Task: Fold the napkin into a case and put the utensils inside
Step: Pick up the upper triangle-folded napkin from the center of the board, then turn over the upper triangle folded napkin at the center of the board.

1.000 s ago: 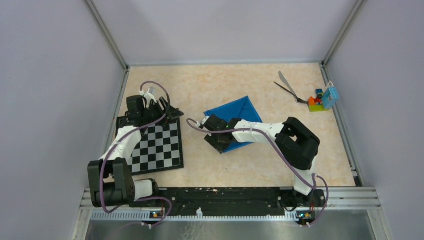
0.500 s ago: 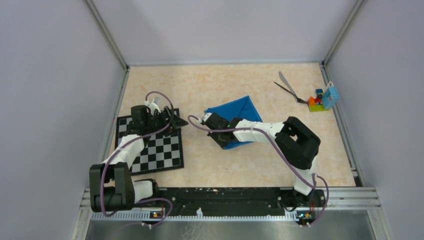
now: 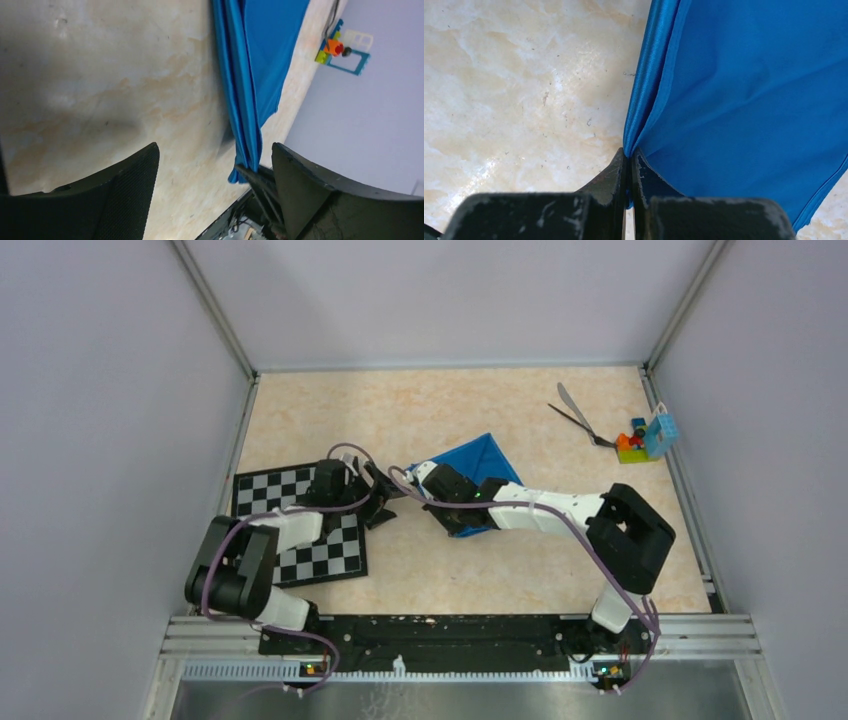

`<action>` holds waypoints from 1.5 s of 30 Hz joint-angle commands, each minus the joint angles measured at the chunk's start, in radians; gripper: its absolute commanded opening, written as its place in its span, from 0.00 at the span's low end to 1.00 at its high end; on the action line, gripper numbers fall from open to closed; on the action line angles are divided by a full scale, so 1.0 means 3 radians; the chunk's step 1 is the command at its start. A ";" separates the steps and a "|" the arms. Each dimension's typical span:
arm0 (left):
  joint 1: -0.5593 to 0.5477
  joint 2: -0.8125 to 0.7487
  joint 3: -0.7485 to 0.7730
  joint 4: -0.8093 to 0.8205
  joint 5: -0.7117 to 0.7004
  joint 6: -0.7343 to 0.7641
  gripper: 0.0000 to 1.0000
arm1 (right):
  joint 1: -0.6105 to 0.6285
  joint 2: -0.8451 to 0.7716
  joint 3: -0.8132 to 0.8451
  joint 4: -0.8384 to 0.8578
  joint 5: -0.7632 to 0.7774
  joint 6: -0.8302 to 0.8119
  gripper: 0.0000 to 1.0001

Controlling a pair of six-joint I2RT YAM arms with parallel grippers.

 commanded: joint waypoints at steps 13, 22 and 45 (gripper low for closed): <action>-0.0357 0.1223 0.0691 0.0588 -0.0499 -0.0961 0.69 | -0.0194 -0.0212 -0.0117 0.0350 -0.0260 0.0038 0.00; -0.0419 0.1405 0.0909 0.0404 -0.0715 -0.0920 0.49 | -0.0205 -0.0228 -0.0125 0.0373 -0.0293 0.0043 0.00; -0.0417 -0.1658 0.1685 -0.2708 -0.1945 -0.0092 0.00 | 0.0626 -0.1275 -0.0630 0.2158 -0.2446 0.1989 0.00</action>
